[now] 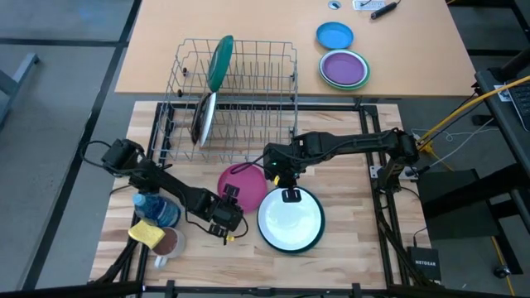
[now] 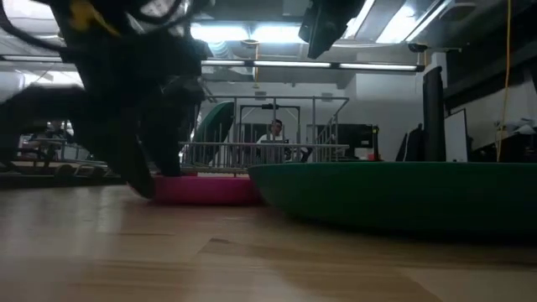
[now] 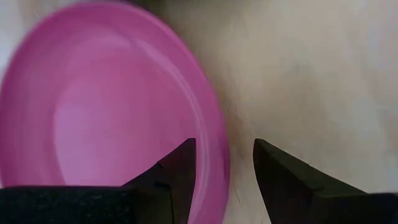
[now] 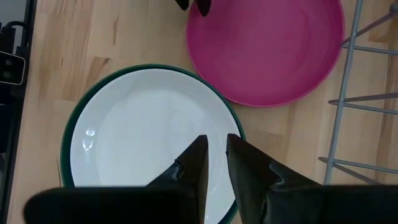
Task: Sort dishes
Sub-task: Put the pink plate on the dish rack
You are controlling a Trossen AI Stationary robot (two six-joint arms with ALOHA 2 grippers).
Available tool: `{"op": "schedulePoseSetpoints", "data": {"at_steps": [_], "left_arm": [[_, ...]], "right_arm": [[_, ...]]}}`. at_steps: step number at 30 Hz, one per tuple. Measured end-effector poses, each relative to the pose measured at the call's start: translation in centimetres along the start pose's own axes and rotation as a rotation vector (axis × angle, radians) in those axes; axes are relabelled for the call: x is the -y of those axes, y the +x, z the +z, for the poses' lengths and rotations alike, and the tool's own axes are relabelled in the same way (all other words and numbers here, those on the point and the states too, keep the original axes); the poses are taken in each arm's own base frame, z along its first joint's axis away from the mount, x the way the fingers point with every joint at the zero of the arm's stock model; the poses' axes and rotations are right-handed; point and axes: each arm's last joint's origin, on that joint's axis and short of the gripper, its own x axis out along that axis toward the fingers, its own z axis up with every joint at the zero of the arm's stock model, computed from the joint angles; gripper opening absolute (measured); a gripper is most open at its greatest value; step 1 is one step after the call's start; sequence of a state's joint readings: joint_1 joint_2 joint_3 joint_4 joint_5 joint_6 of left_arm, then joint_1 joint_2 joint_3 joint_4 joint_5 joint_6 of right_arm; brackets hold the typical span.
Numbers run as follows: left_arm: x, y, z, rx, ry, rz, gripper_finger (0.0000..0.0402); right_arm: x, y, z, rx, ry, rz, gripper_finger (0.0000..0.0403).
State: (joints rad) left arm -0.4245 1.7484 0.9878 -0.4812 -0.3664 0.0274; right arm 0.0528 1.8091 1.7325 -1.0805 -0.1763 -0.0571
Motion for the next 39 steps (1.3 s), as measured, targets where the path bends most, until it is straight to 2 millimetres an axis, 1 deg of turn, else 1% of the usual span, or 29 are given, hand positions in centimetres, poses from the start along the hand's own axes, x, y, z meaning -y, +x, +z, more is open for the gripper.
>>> {"op": "schedulePoseSetpoints", "data": {"at_steps": [3, 8, 10, 12, 17, 19, 21, 26, 30, 35, 39], "left_arm": [[-0.1, 0.9, -0.2, -0.031, 0.002, 0.005, 0.0148], [-0.2, 1.6, -0.2, -0.051, -0.007, 0.016, 0.0142], [-0.3, 1.7, -0.2, -0.053, -0.009, 0.016, 0.0126], [-0.3, 1.7, -0.2, -0.053, -0.009, 0.016, 0.0102], [-0.2, 1.7, -0.2, -0.050, -0.016, 0.043, 0.0021], [-0.2, 1.7, -0.2, -0.045, -0.048, 0.058, 0.0009], [-0.2, 1.7, -0.1, -0.034, -0.084, 0.058, 0.0013], [-0.3, 0.8, 0.6, 0.001, -0.174, 0.044, 0.0005], [-0.8, -0.3, 1.6, 0.053, -0.252, 0.033, 0.0004], [-1.6, -2.6, 2.6, 0.136, -0.307, 0.008, 0.0003], [-2.3, -4.4, 2.9, 0.193, -0.320, 0.004, 0.0003]], "right_arm": [[0.0, 0.0, 0.0, 0.000, 0.000, 0.000, 0.0065], [0.0, 0.0, 0.0, 0.001, 0.000, 0.000, 0.0065], [0.0, 0.0, 0.0, 0.000, 0.000, 0.000, 0.0065], [0.0, 0.0, 0.0, 0.001, 0.006, 0.007, 0.0065], [-0.1, 0.0, 0.0, 0.001, 0.031, 0.027, 0.0065], [-0.1, 0.0, 0.0, 0.000, 0.031, 0.028, 0.0065], [-0.1, 0.0, 0.0, 0.000, 0.032, 0.040, 0.0065], [-0.3, -0.1, 0.0, 0.004, 0.034, 0.108, 0.0065], [-0.7, -0.9, -0.1, 0.022, 0.025, 0.172, 0.0065], [-1.0, -2.4, -0.3, 0.069, 0.008, 0.182, 0.0065], [-1.0, -2.7, -0.2, 0.090, 0.002, 0.185, 0.0065]]}}
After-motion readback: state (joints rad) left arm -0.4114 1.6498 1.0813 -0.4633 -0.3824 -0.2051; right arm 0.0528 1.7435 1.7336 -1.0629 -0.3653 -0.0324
